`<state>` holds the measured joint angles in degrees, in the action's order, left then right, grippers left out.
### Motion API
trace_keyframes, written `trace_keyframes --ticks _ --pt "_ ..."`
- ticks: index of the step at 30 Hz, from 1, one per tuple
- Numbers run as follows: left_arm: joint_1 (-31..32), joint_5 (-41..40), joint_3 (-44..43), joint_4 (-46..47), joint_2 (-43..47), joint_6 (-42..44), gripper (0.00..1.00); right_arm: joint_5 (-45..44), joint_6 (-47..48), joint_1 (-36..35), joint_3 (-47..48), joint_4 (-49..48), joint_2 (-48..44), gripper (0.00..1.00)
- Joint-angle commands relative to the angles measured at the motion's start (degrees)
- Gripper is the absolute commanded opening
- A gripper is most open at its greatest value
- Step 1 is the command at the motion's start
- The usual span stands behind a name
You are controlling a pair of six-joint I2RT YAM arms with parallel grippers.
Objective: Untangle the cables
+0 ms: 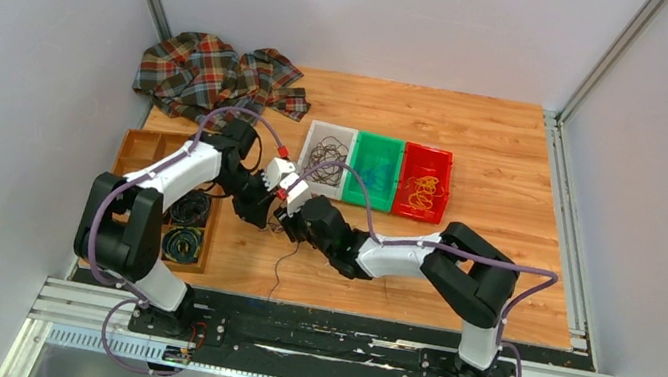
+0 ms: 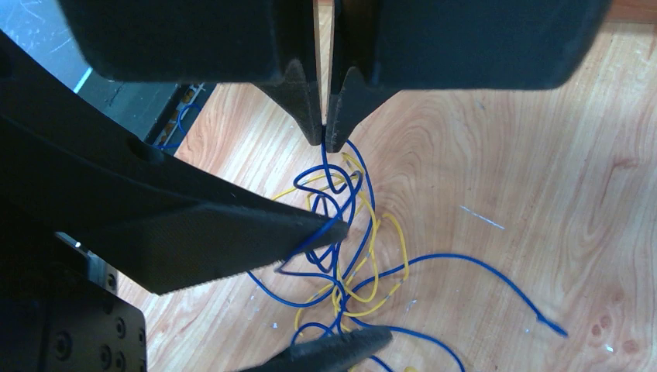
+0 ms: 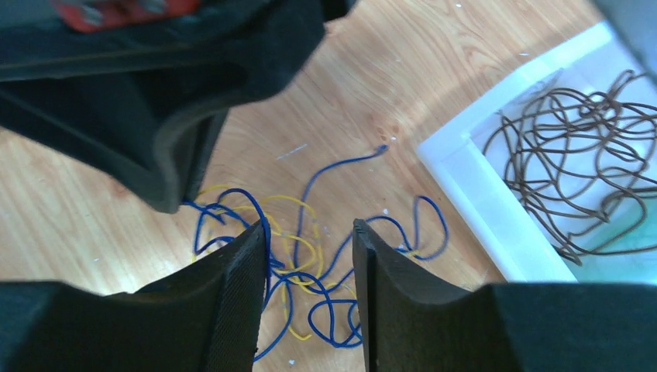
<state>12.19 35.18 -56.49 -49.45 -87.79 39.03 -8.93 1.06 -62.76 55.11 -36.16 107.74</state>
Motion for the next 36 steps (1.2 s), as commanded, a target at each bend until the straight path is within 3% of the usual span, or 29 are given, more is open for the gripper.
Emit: trace_keyframes --ticks 1,9,16,18,23,24,30,31,36 --pt "-0.2 2.1 -0.1 -2.4 2.3 0.9 0.07 -6.8 4.4 -1.9 1.3 -3.6 0.8 0.42" --pt "-0.2 3.9 -0.9 -2.8 3.6 0.6 0.06 -3.1 5.0 -2.5 2.0 -3.5 1.6 0.46" --pt "-0.2 2.8 -1.6 -5.2 5.6 1.4 0.06 -14.8 5.4 -3.1 -1.0 -5.7 -2.7 0.05" --pt "-0.2 1.6 -2.3 -6.4 7.2 1.5 0.06 -19.3 6.6 -3.0 -2.9 -7.0 -5.8 0.01" --pt "-0.2 2.1 -4.9 -8.2 13.9 -0.1 0.06 -22.0 7.9 -2.8 -6.6 -8.0 -15.2 0.01" --pt "-0.2 2.5 -5.5 -8.2 15.1 -1.3 0.08 -21.9 7.5 -2.9 -6.9 -7.7 -16.8 0.01" --pt "-0.2 5.8 -12.6 -8.2 20.2 -7.4 0.6 -10.9 3.7 -2.9 -3.0 1.6 -25.2 0.01" --pt "-0.2 6.1 -14.3 -8.2 20.8 -8.2 0.65 -9.2 3.0 -2.9 -2.1 3.6 -26.2 0.01" --pt "0.2 13.0 -22.4 -8.2 22.5 -12.4 0.72 -5.0 0.3 -3.2 2.2 13.0 -30.4 0.01"
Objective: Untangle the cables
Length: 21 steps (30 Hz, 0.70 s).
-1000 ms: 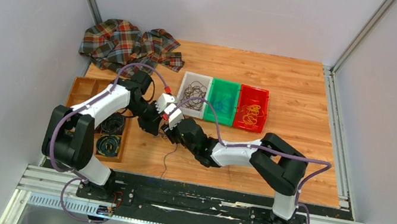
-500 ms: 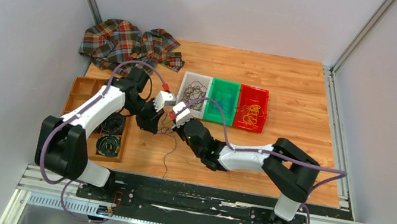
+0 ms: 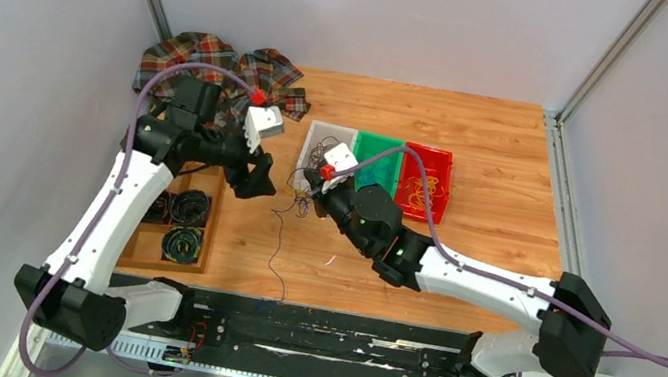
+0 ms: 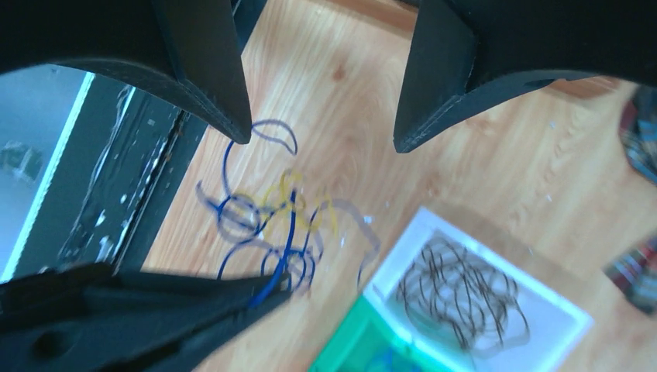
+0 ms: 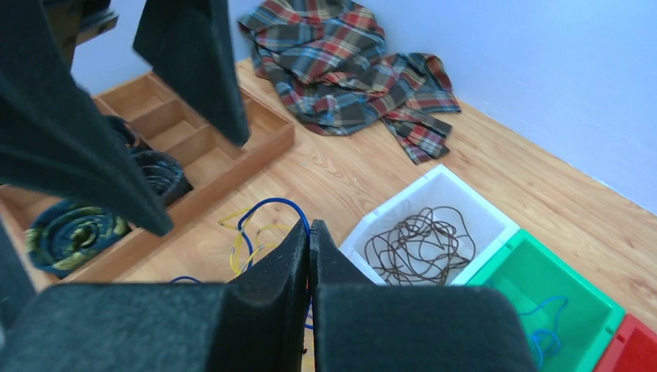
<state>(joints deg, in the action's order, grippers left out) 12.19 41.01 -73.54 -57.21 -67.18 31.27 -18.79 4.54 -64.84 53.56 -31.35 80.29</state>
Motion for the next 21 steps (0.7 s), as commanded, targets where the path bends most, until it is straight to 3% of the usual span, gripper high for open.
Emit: trace_keyframes --ticks 1,7,15,21 --pt "0.9 8.5 -6.6 -0.5 1.8 -5.8 0.72 5.2 -3.5 -1.3 4.2 9.3 -3.6 0.01" --pt "7.3 5.6 -8.5 0.8 1.4 -9.0 0.69 6.3 -4.4 -2.6 7.0 12.8 -5.7 0.01" --pt "7.6 1.6 -6.9 2.6 0.6 -7.7 0.43 5.5 -3.5 -3.8 8.4 14.1 -7.2 0.01" --pt "7.6 1.1 -7.1 4.6 0.5 -9.1 0.32 4.4 -2.6 -3.8 9.3 14.0 -9.3 0.01"
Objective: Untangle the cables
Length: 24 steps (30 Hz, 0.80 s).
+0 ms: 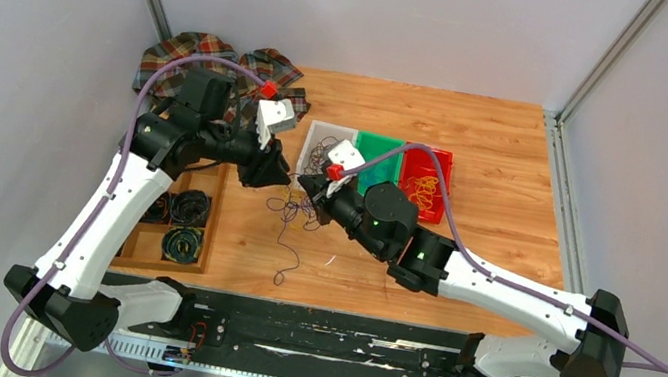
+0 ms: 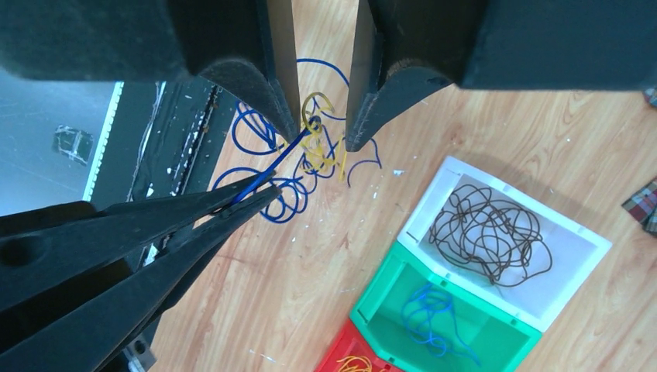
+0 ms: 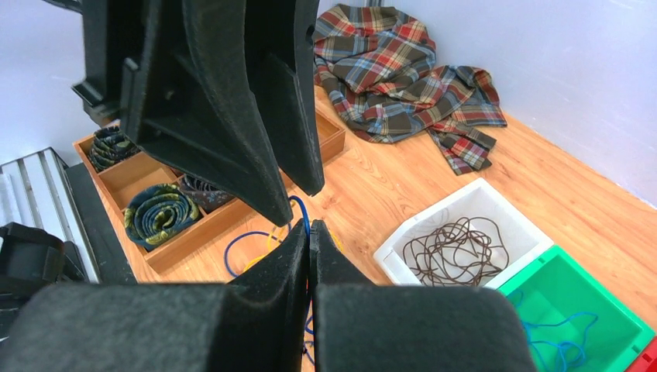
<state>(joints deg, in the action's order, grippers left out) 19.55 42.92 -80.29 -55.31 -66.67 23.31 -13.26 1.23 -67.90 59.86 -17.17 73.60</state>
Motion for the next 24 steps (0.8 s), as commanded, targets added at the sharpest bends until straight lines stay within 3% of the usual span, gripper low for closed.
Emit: trace_keyframes --ticks 1,10,12,17,24 --pt "0.3 -0.7 -0.6 3.0 -0.2 -1.4 0.31 -1.3 0.8 -0.7 3.2 0.0 -2.9 0.01" --pt "2.2 3.2 -0.1 4.9 -1.1 -4.5 0.37 2.3 -2.8 -0.7 5.8 3.2 -2.7 0.0" --pt "2.2 1.2 0.7 6.4 -0.7 -4.7 0.3 2.7 -3.4 -0.6 6.8 4.3 -2.5 0.0" --pt "2.2 -7.0 1.4 10.7 0.1 -5.7 0.01 4.9 -5.9 -0.6 7.4 5.4 -3.0 0.01" --pt "2.2 -12.7 2.6 16.4 2.7 -6.8 0.01 11.8 -9.8 -0.5 8.8 7.4 -3.3 0.02"
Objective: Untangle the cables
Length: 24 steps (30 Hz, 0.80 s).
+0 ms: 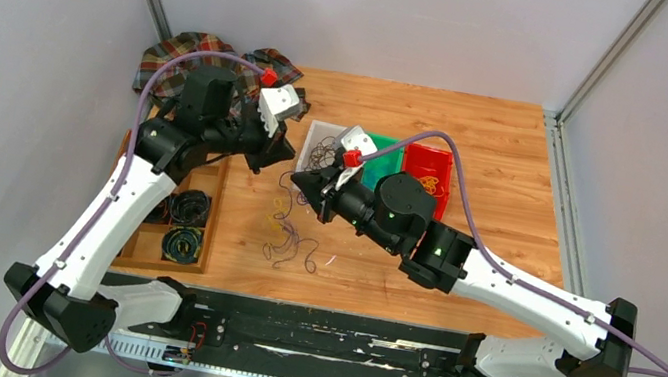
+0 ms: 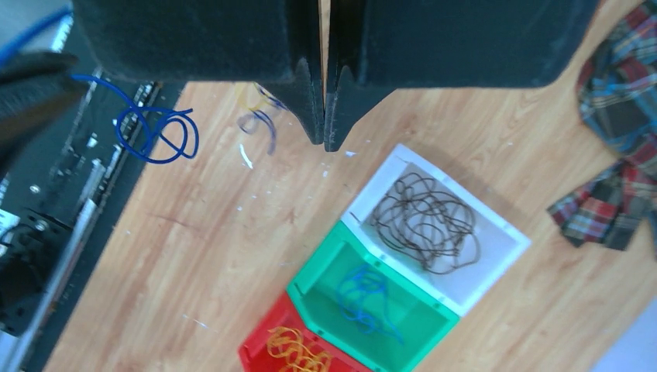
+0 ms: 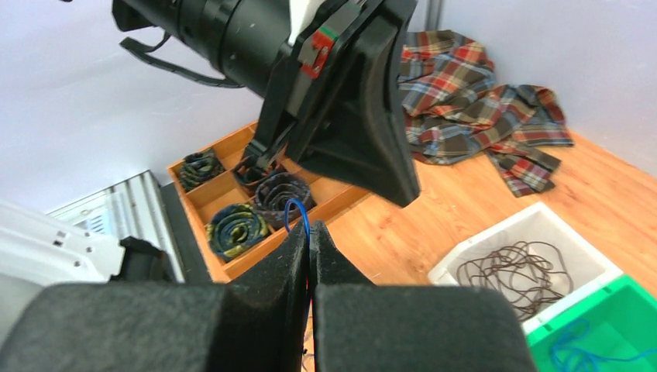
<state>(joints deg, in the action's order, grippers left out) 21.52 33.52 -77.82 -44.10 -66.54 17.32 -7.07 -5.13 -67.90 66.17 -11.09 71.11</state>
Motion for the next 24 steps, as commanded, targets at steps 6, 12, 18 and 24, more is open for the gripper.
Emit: trace_keyframes --ticks 6,12,18,24 --pt "0.2 2.3 -1.3 3.7 3.2 0.9 0.01 12.4 -9.9 2.8 1.7 0.9 -4.2 0.37" --pt "0.2 5.2 -3.7 2.1 2.7 0.6 0.01 14.0 -12.0 8.8 -1.1 1.2 -8.9 0.53" --pt "0.2 7.5 -5.6 1.6 2.4 0.0 0.01 9.2 -10.0 12.4 -3.7 3.8 -10.0 0.54" --pt "0.2 5.1 -2.5 0.0 2.9 4.2 0.0 5.7 -7.9 12.5 -9.1 3.6 -9.4 0.53"
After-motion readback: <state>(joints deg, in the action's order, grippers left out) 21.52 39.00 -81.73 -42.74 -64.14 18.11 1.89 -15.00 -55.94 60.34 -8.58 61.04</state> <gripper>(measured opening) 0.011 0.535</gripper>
